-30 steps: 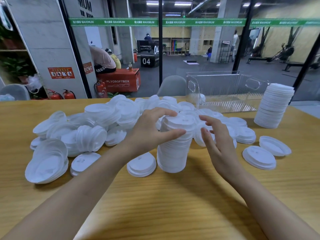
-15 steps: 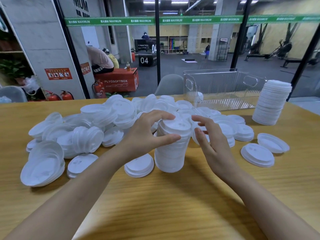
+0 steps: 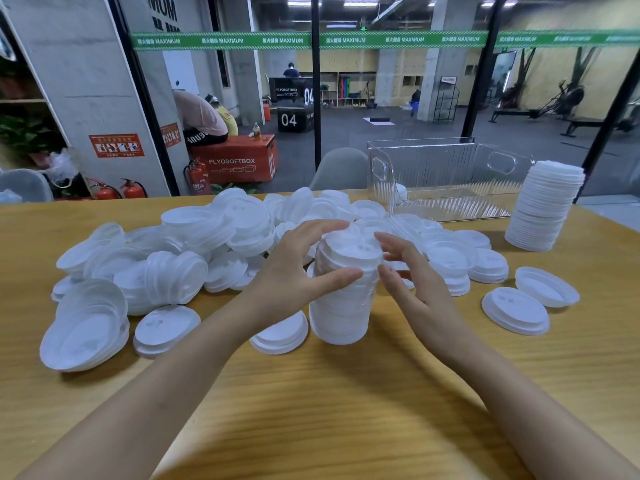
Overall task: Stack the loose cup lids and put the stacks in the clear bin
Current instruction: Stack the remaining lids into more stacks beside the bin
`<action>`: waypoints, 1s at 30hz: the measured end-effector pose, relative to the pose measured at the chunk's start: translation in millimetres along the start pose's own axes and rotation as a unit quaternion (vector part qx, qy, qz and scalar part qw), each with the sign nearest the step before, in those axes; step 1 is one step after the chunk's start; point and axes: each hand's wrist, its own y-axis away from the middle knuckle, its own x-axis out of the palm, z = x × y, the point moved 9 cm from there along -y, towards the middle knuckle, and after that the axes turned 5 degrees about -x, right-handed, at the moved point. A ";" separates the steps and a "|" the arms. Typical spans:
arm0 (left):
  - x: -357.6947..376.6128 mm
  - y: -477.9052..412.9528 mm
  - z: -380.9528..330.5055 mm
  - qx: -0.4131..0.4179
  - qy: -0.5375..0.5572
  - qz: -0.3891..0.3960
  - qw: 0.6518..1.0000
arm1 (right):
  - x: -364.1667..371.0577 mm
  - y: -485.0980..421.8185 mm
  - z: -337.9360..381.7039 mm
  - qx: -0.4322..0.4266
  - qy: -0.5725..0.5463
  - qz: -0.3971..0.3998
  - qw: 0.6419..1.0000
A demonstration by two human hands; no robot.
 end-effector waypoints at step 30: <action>0.2 22.6 28.8 -0.047 0.122 0.003 0.991 | 11.5 0.5 20.6 -0.051 0.011 0.020 0.998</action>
